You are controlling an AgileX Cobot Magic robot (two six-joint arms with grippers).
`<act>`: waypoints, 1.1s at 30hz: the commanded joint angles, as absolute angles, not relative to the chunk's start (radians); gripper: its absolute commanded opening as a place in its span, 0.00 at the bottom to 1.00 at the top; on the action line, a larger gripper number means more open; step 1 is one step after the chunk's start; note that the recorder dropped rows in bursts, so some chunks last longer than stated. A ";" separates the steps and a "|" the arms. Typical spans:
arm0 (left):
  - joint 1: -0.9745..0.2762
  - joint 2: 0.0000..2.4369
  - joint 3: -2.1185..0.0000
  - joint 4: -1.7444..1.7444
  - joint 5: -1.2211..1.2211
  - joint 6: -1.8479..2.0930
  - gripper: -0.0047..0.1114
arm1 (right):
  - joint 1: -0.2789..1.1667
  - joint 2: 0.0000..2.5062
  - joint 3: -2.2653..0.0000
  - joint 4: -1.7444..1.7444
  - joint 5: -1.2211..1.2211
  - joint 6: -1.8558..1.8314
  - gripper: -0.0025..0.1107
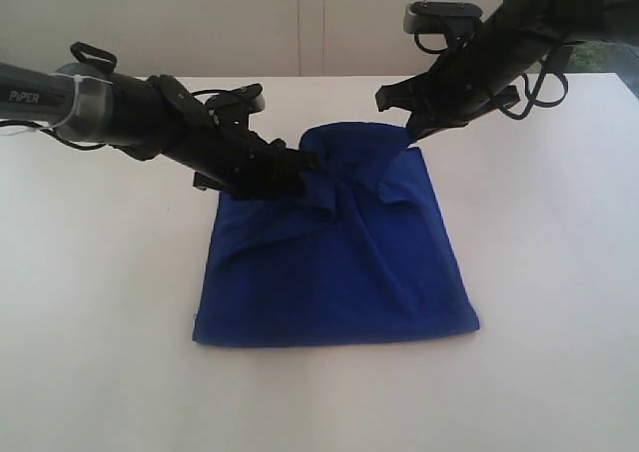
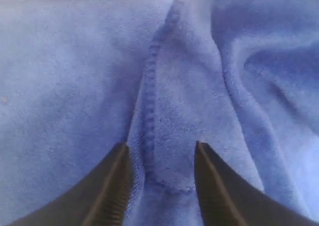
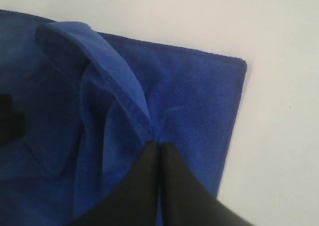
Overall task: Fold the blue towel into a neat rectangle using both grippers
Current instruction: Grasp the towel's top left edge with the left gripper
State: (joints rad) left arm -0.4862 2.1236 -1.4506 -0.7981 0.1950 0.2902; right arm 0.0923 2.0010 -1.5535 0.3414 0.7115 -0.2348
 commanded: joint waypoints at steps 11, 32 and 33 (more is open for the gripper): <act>-0.490 2.114 -1.473 -0.839 0.258 0.365 0.45 | 0.090 1.997 -1.556 0.337 0.710 -0.231 0.02; -0.490 2.162 -1.507 -0.836 0.283 0.396 0.45 | 0.090 1.997 -1.556 0.337 0.713 -0.231 0.02; -0.490 2.162 -1.507 -0.836 0.283 0.398 0.45 | 0.090 1.997 -1.556 0.337 0.710 -0.231 0.02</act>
State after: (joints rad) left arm -0.4862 2.1671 -1.5052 -0.8230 0.2705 0.3808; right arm 0.0923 2.0010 -1.5535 0.3414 0.7115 -0.2348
